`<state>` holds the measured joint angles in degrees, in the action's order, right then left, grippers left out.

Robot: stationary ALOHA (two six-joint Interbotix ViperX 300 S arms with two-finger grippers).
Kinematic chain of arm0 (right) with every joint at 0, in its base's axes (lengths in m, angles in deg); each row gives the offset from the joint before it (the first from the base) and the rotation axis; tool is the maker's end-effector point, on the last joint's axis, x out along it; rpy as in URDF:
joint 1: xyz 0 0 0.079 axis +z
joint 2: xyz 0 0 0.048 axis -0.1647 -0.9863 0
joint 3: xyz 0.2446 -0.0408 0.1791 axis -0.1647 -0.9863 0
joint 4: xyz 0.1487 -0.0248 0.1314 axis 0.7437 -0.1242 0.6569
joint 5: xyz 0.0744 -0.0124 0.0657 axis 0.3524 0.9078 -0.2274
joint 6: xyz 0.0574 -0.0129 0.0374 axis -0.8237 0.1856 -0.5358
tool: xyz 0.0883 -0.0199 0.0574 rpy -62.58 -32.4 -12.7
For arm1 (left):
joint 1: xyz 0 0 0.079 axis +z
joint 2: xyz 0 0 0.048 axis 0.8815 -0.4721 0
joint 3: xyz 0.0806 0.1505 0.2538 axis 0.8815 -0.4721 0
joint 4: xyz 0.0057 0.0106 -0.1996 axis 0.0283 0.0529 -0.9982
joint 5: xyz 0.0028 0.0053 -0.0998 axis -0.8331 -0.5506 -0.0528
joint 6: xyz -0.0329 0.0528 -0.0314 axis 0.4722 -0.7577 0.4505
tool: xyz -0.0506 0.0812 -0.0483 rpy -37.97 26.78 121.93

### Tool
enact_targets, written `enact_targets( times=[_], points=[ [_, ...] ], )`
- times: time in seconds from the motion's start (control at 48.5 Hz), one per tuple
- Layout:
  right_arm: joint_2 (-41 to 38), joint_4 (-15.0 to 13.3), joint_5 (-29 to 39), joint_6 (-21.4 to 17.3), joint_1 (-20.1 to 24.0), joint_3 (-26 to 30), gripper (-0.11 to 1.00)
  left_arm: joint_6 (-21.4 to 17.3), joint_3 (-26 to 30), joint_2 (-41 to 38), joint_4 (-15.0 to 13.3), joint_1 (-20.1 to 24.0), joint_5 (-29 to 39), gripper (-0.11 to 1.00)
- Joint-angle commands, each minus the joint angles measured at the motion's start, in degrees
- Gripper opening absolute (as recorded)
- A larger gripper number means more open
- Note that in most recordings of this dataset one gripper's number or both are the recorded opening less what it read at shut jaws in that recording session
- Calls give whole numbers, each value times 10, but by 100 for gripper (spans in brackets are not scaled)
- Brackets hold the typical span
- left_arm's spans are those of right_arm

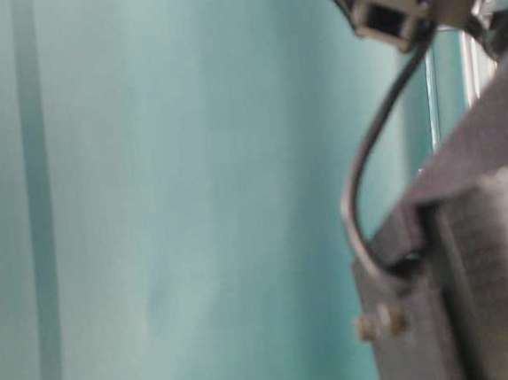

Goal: Move the cable alternately left and right between 8 closely spaced pins so it hooks onto each one.
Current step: 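Grasp the white cable's connector end with the right gripper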

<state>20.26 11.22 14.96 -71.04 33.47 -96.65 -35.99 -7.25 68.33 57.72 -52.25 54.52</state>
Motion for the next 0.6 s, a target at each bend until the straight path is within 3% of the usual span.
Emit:
enact_targets(
  times=[0.0,0.144,0.309,0.577],
  points=[
    [9,-1,-3,-1,4,13,54,6,2,8,2,-1,1,2],
    [4,-1,-4,-1,3,12,42,23,-10,27,2,-1,5,2],
    [0,-1,-4,-1,3,11,16,25,-22,57,2,-2,10,2],
    [10,-2,9,0,-3,15,15,25,-39,123,2,-1,52,2]
  ],
)
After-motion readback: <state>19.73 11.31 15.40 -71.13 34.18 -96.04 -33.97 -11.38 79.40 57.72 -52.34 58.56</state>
